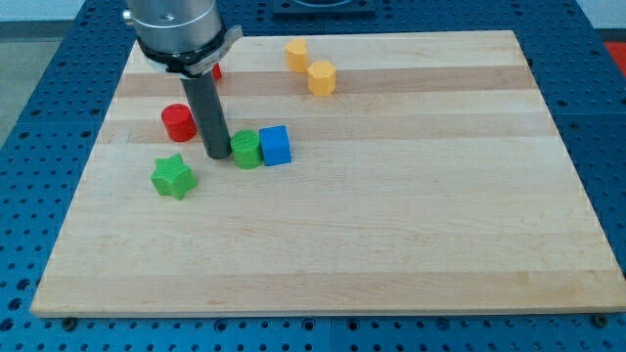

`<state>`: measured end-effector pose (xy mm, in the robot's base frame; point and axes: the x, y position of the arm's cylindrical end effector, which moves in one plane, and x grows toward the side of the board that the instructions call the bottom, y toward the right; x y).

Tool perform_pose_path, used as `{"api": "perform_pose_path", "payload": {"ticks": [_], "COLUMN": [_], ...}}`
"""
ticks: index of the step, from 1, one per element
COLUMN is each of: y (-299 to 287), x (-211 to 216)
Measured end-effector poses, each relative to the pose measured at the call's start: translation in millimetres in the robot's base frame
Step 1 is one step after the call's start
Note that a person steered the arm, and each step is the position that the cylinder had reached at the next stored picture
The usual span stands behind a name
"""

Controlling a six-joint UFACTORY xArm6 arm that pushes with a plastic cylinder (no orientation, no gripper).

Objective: Move the red circle to the bottom left of the red star

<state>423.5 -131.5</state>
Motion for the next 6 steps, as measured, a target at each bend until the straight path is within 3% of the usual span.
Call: {"api": "perform_pose_path", "payload": {"ticks": [3,5,6], "y": [-44,-70,-64], "x": [-12,-70,-78]}}
